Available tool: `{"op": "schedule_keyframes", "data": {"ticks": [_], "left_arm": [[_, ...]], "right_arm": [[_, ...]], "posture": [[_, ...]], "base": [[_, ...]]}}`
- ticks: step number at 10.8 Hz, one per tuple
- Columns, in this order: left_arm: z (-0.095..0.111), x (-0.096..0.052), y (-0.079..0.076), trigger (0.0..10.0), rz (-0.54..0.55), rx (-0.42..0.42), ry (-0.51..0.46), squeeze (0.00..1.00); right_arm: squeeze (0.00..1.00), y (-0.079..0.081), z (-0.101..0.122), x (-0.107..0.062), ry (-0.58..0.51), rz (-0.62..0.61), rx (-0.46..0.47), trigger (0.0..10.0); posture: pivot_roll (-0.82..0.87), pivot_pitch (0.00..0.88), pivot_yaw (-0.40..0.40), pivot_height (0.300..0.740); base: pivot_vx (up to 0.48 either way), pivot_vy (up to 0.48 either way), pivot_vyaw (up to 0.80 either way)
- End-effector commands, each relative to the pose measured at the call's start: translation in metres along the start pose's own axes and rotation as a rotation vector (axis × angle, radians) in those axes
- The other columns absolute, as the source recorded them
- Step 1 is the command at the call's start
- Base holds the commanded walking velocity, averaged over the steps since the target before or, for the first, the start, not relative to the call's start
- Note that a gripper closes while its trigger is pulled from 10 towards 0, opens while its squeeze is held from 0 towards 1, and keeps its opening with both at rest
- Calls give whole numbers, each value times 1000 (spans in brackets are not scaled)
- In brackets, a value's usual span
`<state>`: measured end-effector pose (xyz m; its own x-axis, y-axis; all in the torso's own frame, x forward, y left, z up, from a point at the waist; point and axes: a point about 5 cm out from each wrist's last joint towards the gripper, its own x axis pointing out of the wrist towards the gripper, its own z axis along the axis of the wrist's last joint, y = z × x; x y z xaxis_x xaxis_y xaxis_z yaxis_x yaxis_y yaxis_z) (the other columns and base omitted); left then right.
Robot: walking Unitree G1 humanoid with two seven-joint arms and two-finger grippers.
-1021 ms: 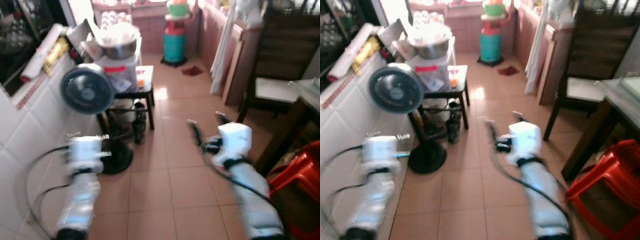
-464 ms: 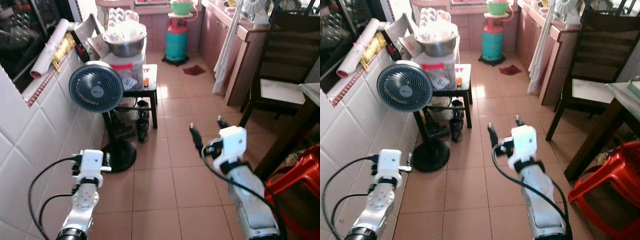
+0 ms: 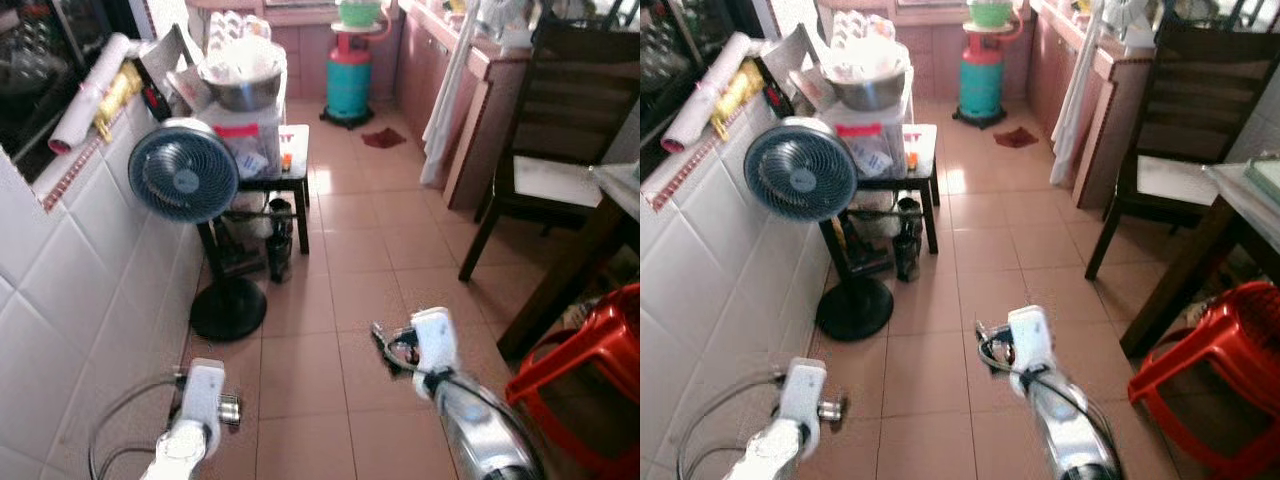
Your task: Setting the table
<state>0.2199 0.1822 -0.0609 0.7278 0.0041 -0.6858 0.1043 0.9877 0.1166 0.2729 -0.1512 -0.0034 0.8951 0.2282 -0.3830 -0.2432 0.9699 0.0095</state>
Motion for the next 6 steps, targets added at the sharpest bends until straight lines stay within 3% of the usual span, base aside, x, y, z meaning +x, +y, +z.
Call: {"op": "schedule_keyframes", "data": {"ticks": [1,3,5,6], "left_arm": [[5,3,-6,10000,-41,26,6,0],[0,3,-12,10000,-55,75,66,0],[-7,2,-13,10000,-77,162,108,0],[-10,1,-11,10000,-67,167,121,0]], "right_arm": [[0,-6,-19,-3,96,-68,73,10000],[0,-11,-51,-17,243,-136,104,10000],[0,-19,-81,-37,362,-236,209,10000],[0,-19,-85,-39,377,-251,228,10000]], "posture": [[106,0,-4,740],[103,0,12,740],[84,0,46,740],[78,0,55,740]], "base": [[0,0,0],[0,0,0],[0,0,0],[0,0,0]]}}
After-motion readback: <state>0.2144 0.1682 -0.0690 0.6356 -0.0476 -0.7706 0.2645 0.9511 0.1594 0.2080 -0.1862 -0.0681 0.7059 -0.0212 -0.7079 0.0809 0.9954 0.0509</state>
